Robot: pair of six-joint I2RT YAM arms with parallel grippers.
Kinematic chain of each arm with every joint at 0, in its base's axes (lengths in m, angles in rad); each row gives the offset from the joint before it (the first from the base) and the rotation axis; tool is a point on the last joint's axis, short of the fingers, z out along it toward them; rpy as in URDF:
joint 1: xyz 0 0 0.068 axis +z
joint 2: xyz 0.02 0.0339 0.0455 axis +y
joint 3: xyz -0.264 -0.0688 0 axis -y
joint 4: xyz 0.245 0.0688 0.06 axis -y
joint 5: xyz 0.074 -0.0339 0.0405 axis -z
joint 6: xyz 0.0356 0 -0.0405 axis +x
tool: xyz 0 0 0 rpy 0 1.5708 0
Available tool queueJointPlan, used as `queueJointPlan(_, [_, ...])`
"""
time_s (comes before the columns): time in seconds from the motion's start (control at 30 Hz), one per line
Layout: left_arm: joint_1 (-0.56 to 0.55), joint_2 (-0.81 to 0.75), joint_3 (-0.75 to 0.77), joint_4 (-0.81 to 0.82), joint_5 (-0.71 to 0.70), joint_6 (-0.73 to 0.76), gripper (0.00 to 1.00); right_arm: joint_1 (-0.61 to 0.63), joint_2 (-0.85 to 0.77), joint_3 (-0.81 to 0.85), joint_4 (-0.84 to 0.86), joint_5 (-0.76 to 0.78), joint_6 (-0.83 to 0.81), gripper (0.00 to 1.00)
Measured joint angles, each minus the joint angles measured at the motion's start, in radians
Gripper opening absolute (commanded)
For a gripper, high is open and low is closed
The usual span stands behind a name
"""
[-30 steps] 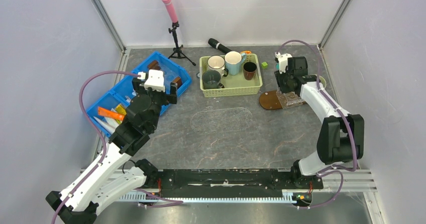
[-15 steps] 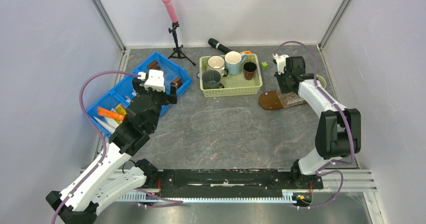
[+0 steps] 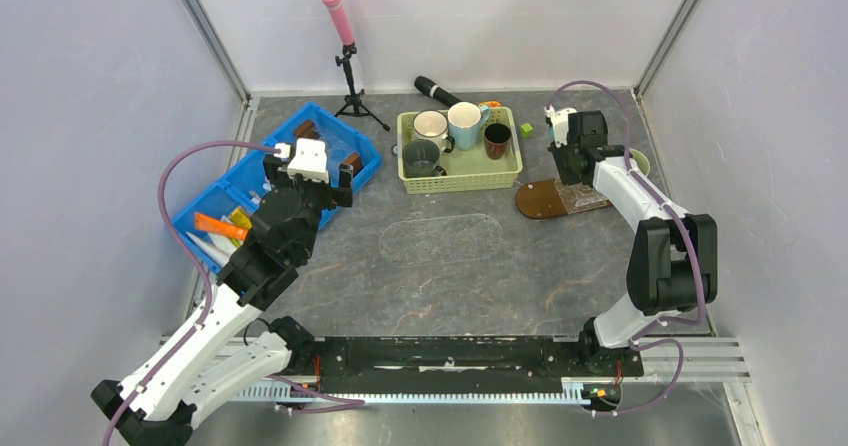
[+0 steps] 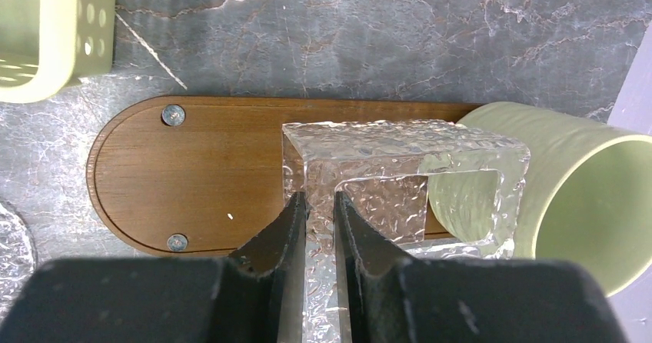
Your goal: Prepare toiletry sets of a toothbrush and toothpaste on the tray
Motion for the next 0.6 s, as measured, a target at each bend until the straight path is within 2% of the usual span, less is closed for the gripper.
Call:
queueJointPlan(0.13, [0.0, 0.0, 0.0, 0.0, 0.0, 0.0, 1.0, 0.0, 0.0, 0.0, -0.002, 0.008, 0.0, 0.16])
queueJointPlan(0.37, [0.0, 0.0, 0.0, 0.0, 0.0, 0.0, 1.0, -0.001, 0.0, 0.0, -0.001, 0.011, 0.007, 0.46])
queueJointPlan(0.6, [0.0, 0.005, 0.0, 0.0, 0.0, 0.0, 1.0, -0.001, -0.063, 0.0, 0.0, -0.028, 0.035, 0.62])
